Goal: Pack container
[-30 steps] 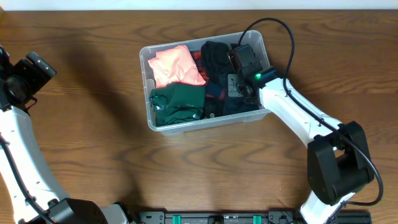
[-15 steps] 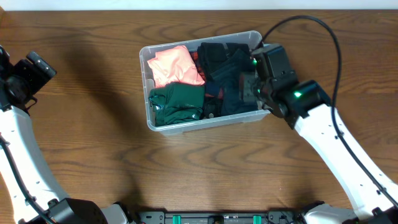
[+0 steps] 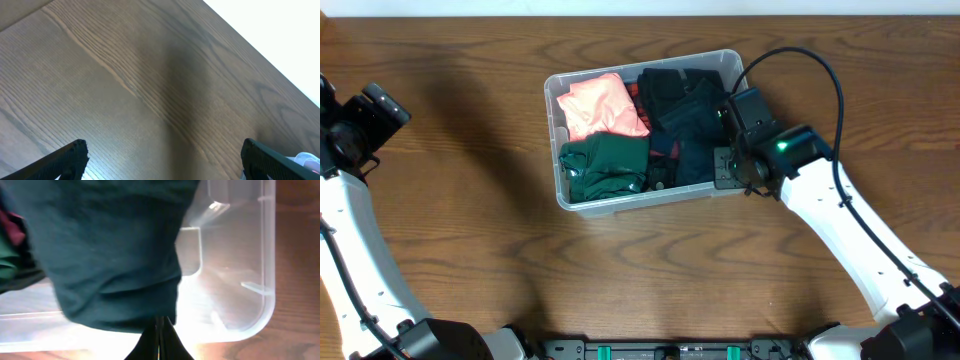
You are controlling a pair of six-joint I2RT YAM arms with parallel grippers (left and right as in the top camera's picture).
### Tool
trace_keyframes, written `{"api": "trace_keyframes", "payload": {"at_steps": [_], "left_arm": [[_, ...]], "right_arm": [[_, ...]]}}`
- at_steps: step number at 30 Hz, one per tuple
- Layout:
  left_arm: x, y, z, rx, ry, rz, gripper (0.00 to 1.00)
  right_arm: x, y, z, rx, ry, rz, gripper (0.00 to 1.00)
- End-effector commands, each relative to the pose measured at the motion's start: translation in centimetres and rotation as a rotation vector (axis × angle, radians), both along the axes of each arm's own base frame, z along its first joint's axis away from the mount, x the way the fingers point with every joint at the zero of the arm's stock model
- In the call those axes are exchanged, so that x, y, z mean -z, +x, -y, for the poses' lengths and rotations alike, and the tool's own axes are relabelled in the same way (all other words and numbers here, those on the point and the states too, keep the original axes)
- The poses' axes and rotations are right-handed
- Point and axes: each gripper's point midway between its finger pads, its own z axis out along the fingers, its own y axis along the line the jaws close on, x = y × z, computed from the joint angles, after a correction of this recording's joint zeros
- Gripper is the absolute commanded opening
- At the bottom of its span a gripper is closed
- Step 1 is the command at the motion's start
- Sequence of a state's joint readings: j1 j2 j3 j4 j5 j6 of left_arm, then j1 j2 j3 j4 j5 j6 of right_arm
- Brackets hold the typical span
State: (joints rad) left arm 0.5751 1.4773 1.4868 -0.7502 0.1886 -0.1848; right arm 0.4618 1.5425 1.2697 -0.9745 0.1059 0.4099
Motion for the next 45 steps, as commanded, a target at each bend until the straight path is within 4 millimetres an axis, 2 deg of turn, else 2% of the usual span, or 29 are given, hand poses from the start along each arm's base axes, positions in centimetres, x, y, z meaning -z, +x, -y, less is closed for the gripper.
{"api": "trace_keyframes", "payload": {"at_steps": [1,10,19,25,28,31,32,34,37,38,39,40,41,45], "left_arm": [[0.1,0.2,0.0,0.01,-0.001,0.0,0.98],[0.1,0.2,0.0,0.01,-0.001,0.001,0.98],[0.1,0.2,0.0,0.01,-0.001,0.0,0.98],[0.1,0.2,0.0,0.01,-0.001,0.0,0.98],[0.1,0.2,0.0,0.01,-0.001,0.0,0.98],[0.1,0.2,0.0,0.01,-0.001,0.0,0.98],[0.1,0.2,0.0,0.01,-0.001,0.0,0.98],[0.1,0.2,0.0,0.01,-0.001,0.0,0.98],[0.1,0.2,0.0,0.01,-0.001,0.0,0.98],[0.1,0.2,0.0,0.01,-0.001,0.0,0.98],[0.1,0.2,0.0,0.01,-0.001,0.0,0.98],[0.1,0.2,0.0,0.01,-0.001,0.001,0.98],[0.1,0.2,0.0,0.01,-0.001,0.0,0.98],[0.1,0.2,0.0,0.01,-0.001,0.0,0.98]], "right_arm": [[1.0,0.1,1.7,0.032,-0.07,0.004,0.01],[3.0,-0.1,2.6,0.033,-0.087,-0.006,0.01],[3.7,-2.3,2.5,0.021,-0.071,-0.102,0.01],[3.7,-2.3,2.4,0.031,-0.062,-0.105,0.01],[2.8,-1.5,2.1,0.031,-0.043,-0.066,0.01],[0.0,-0.2,1.5,0.031,-0.005,0.017,0.02],[-1.4,0.4,1.3,0.029,0.009,0.058,0.06],[-4.9,1.8,1.5,0.031,0.023,0.16,0.21],[-9.1,3.1,2.7,0.054,0.036,0.274,0.52],[-10.3,3.5,3.2,0.062,0.041,0.307,0.64],[-11.3,3.8,3.9,0.076,0.044,0.334,0.78],[-12.1,4.0,4.6,0.09,0.044,0.356,0.86],[-12.9,4.2,5.5,0.105,0.041,0.375,0.98],[-14.3,4.1,7.4,0.154,0.045,0.415,0.99]]}}
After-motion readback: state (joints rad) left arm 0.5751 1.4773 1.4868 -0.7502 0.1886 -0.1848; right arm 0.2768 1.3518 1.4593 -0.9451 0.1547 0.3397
